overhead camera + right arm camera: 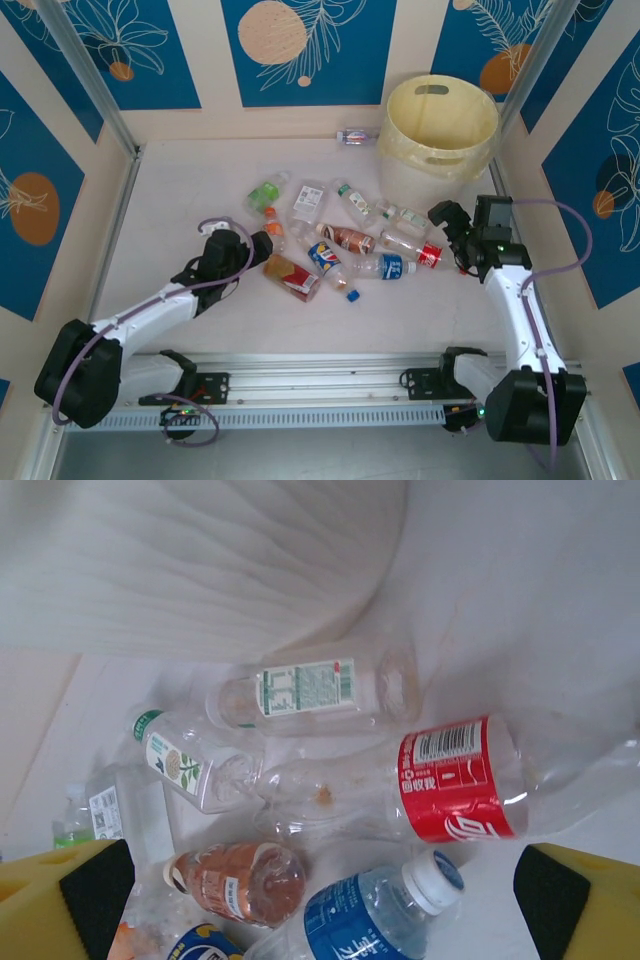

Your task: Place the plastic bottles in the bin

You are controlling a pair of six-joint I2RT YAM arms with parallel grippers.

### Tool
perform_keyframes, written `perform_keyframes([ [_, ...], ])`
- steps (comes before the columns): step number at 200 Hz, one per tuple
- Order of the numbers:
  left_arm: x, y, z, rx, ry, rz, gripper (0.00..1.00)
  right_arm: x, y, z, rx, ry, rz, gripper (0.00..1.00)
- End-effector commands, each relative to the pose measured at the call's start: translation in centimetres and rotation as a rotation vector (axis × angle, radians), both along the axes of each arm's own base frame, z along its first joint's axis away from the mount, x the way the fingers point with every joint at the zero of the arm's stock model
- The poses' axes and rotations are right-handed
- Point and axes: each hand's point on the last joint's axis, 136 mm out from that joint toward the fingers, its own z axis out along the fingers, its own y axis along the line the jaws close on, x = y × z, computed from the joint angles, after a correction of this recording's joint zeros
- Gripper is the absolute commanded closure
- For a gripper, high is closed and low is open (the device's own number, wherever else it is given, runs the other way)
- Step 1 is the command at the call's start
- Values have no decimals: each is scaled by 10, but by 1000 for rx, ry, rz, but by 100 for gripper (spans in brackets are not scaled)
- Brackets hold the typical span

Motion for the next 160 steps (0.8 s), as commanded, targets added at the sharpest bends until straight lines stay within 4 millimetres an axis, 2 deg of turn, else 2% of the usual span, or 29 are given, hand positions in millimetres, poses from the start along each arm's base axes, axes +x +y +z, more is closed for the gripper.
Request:
perform_keyframes([
  [1,8,-2,10,-36,-23,-1,0,10,28,-5,188,0,3,1],
  [18,7,-2,7,-37,-18,1,0,12,45,-16,166,67,53,1],
  [33,7,-1,7,-39,-18,1,0,5,59,-29,177,169,71,0],
  [50,6,0,8,-39,-17,3,0,-11,81,-42,238,263,16,0],
  [66,6,2,8,-33,-22,5,0,-28,90,-51,276,337,-83,1],
  [90,5,3,9,-32,-47,0,0,-41,109,-67,384,412,-154,0],
  [131,1,3,16,-18,-89,-34,0,-37,127,-90,475,491,-236,3],
  [160,-4,11,16,3,-116,-18,0,-32,139,-103,478,550,-254,0],
])
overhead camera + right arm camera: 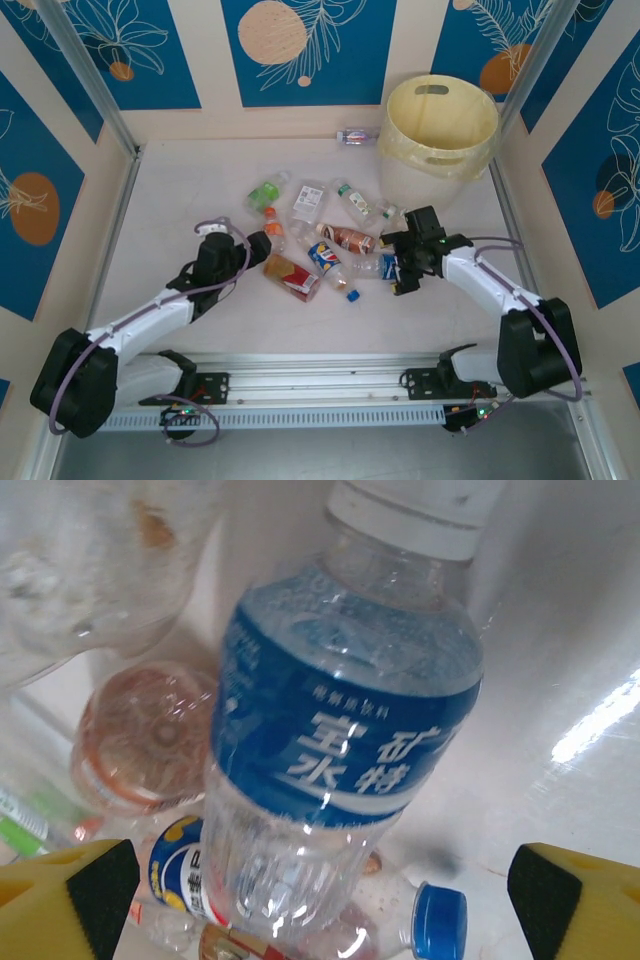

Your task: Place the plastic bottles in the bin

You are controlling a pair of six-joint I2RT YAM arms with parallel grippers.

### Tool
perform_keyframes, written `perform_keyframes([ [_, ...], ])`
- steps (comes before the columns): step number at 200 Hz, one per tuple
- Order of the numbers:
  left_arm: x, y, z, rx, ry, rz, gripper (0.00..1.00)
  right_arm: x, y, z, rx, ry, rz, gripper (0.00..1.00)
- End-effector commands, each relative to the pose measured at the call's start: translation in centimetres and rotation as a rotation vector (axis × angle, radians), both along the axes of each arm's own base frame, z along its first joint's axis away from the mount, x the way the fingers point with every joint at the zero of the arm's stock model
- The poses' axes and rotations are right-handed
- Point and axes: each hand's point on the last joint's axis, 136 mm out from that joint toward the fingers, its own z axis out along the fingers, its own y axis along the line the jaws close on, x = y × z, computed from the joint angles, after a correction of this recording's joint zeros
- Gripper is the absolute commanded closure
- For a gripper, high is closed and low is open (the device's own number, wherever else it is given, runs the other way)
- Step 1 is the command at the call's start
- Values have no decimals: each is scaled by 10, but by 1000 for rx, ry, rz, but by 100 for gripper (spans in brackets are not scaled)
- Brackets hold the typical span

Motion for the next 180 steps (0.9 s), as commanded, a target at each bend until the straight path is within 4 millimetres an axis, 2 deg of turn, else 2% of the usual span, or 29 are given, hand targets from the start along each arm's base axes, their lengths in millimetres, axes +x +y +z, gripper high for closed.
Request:
perform_keyframes([
  [1,0,9,7,21,-51,10,0,5,13,-3,49,54,-65,0],
  [37,-6,20,4,47,-49,46,0,0,21,-29,37,114,-121,2],
  [91,-3,18,6,62,-58,34,0,-11,16,-68,15,191,-163,10],
  [122,-3,18,4,62,-52,36,0,-14,10,-76,12,173,-194,18],
  [180,-1,13,1,42,-39,27,0,-19,3,-76,7,137,-213,30],
])
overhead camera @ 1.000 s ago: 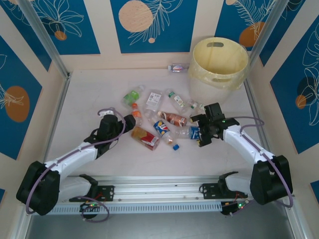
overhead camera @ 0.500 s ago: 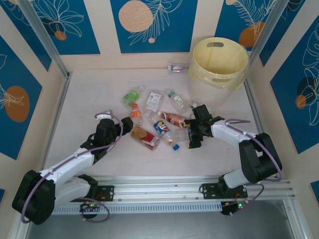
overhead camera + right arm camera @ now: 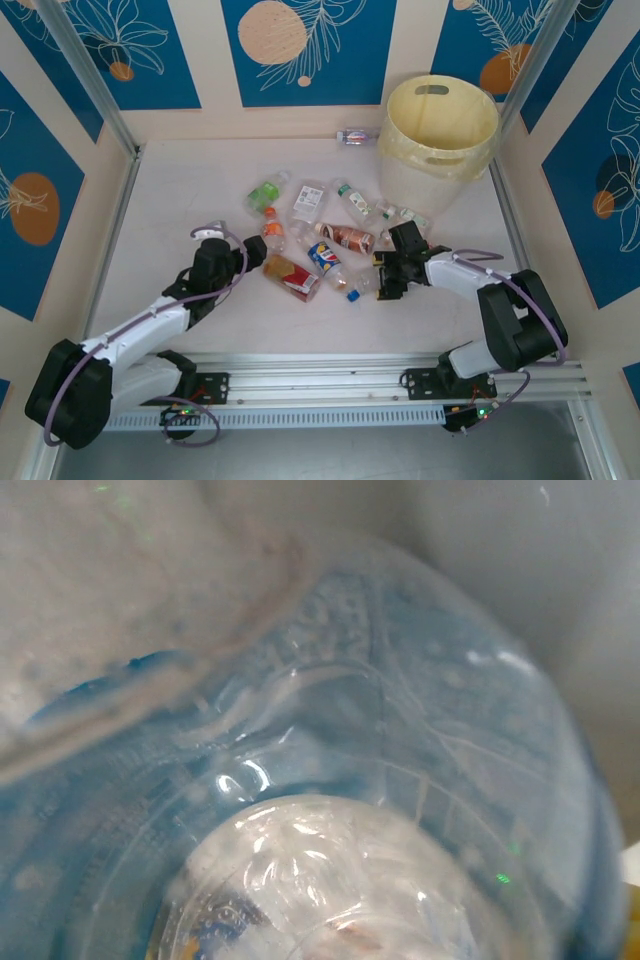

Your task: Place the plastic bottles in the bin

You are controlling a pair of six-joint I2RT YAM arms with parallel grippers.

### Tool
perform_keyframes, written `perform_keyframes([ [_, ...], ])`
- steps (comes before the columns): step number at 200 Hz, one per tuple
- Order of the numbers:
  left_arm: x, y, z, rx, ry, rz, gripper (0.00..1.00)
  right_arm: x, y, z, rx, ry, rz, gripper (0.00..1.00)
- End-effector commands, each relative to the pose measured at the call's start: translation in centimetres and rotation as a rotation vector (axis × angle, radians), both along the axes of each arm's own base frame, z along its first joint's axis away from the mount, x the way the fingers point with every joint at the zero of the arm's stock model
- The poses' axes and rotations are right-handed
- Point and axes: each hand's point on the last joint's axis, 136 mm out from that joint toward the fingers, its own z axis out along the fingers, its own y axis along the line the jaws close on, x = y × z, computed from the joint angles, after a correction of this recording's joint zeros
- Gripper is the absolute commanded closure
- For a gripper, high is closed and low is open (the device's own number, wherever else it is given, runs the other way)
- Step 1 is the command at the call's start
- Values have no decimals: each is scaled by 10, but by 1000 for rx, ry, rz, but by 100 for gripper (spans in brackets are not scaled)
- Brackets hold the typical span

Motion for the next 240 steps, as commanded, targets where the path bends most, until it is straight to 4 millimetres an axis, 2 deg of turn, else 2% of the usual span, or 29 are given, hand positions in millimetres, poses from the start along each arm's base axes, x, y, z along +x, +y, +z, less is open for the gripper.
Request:
perform_keyframes([
  [1,4,2,1,-7,-8,10,0,-13,-16,-21,-60,42,-51,30],
  [36,6,0,-2,-9,9,12,0,-12,-22,-18,-79,-17,-55,34],
  [63,8,-1,-3,-15,16,16,0,-8,-25,-12,-92,-90,-43,42],
  [98,9,-4,-6,-21,28,7,0,3,-24,8,-162,-219,25,49],
  [124,12,-8,-6,-32,36,-4,0,3,-26,23,-234,-299,39,56],
  [158,13,-9,-8,-34,42,-3,0,9,-33,49,-303,-419,54,59],
  [189,14,-11,-7,-40,44,-6,0,18,-31,76,-294,-578,52,59],
  [240,15,-14,-11,-47,66,-14,0,38,-10,136,-332,-883,232,60],
])
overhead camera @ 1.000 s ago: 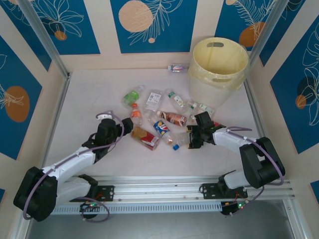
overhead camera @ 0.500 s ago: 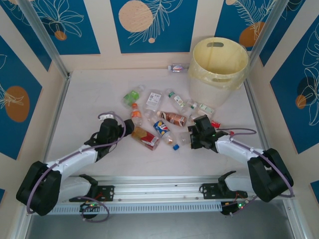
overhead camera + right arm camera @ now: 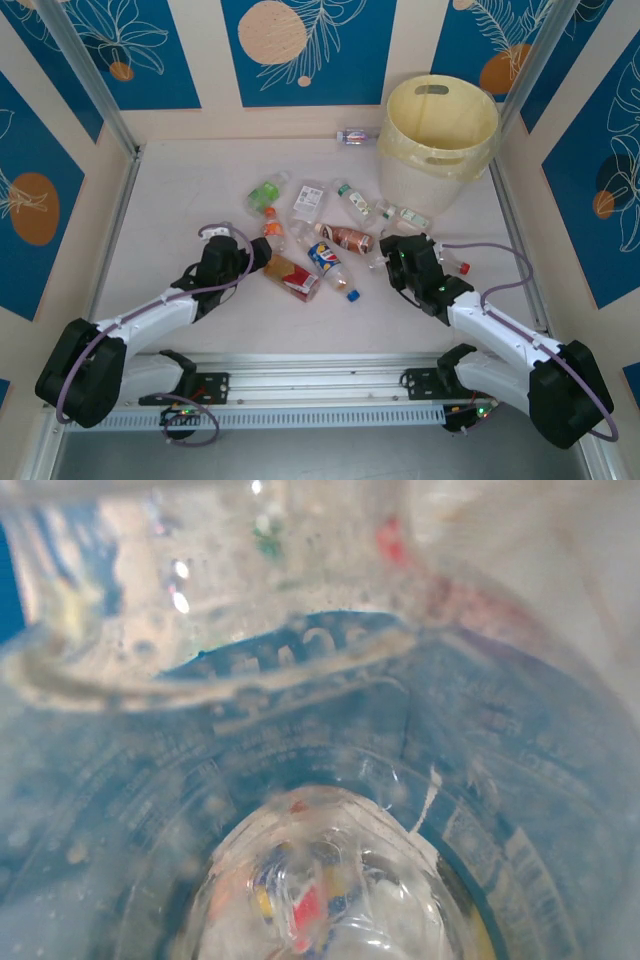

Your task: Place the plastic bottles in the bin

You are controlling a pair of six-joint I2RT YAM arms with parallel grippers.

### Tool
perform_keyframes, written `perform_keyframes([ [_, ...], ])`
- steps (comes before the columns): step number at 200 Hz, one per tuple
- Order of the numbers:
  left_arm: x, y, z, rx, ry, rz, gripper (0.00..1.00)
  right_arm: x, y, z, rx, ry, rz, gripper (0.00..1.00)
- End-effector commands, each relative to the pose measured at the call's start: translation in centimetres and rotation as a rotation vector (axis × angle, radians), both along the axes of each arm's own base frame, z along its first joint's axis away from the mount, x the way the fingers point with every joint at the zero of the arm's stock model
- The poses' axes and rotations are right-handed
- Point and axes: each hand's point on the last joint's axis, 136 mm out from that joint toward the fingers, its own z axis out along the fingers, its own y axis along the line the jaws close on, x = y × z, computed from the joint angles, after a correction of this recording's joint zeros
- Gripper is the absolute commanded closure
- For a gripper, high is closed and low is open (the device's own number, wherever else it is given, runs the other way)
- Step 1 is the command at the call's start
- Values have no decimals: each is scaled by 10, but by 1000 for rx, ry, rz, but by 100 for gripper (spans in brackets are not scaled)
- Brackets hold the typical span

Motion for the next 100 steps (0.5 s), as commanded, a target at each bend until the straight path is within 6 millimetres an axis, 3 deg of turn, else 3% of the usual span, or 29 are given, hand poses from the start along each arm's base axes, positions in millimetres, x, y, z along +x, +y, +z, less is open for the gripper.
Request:
perform_keyframes([
  [1,10,-4,12,-39,-17,4,0,15,6,40,-82,-194,79,60],
  [34,10,-7,10,-44,-7,-2,0,18,15,62,-127,-272,157,60],
  [100,8,-4,8,-38,0,9,0,26,34,126,-212,-494,297,61],
])
